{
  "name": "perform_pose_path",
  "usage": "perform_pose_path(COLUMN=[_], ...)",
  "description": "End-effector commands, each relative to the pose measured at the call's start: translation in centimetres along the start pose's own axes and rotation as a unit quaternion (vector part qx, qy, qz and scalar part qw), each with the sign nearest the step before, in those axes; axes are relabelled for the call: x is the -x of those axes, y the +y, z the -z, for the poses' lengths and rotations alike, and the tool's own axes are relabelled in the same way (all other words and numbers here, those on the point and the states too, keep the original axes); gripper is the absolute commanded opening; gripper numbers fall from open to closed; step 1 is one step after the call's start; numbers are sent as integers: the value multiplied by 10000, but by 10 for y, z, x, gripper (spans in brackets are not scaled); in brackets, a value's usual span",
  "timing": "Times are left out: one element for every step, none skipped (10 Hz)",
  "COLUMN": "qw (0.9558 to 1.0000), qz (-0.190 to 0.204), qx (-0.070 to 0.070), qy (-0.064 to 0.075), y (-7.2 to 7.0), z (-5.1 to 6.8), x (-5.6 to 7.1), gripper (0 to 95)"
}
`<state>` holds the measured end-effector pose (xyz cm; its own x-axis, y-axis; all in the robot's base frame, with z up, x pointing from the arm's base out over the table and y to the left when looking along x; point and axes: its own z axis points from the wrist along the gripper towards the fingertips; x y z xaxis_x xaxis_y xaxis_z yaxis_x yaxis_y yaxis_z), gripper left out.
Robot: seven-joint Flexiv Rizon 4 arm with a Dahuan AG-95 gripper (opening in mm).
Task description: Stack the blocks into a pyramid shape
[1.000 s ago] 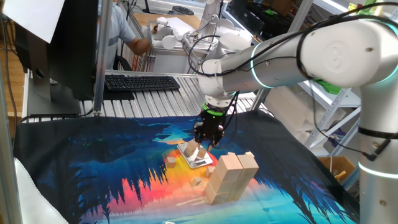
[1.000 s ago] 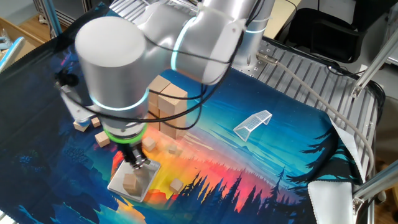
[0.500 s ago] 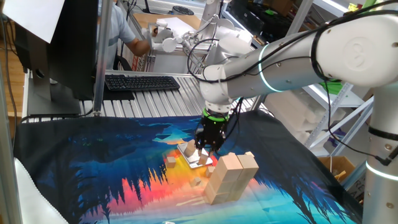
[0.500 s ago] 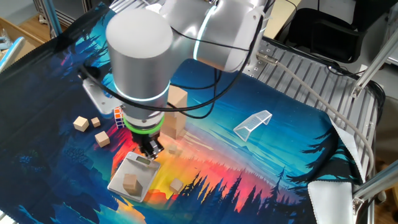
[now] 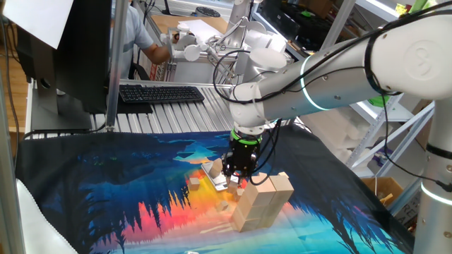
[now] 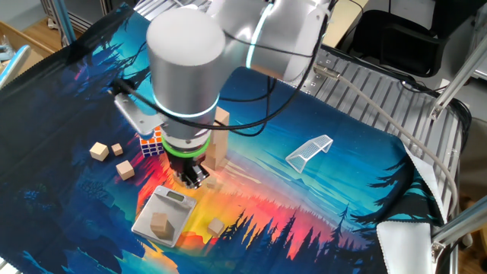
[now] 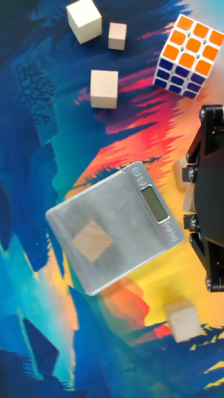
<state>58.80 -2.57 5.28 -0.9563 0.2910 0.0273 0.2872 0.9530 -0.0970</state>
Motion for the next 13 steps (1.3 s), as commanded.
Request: perform_pose_path(qw=[9998, 9994, 9992, 9991, 9998, 9997, 9994, 9984, 9971, 9969, 9971, 9978, 9990], qz=[178, 325, 371, 380, 108, -206, -318, -551, -747, -770, -743, -647, -403], qx=[-53, -102, -133, -191, -188, -136, -137, -138, -129, -134, -137, -149, -195], qy=[12, 3, 0, -13, 36, 44, 21, 24, 16, -8, -1, -7, -23], y=[3, 6, 8, 10, 11, 11, 11, 11, 11, 11, 11, 10, 10], z=[-4, -9, -11, -12, -10, -10, -10, -10, -10, -10, -10, -10, -10], x=[0, -1, -2, -4, -5, -5, -5, -5, -5, -5, -5, -5, -4], gripper=[0, 0, 0, 0, 0, 0, 0, 0, 0, 0, 0, 0, 0])
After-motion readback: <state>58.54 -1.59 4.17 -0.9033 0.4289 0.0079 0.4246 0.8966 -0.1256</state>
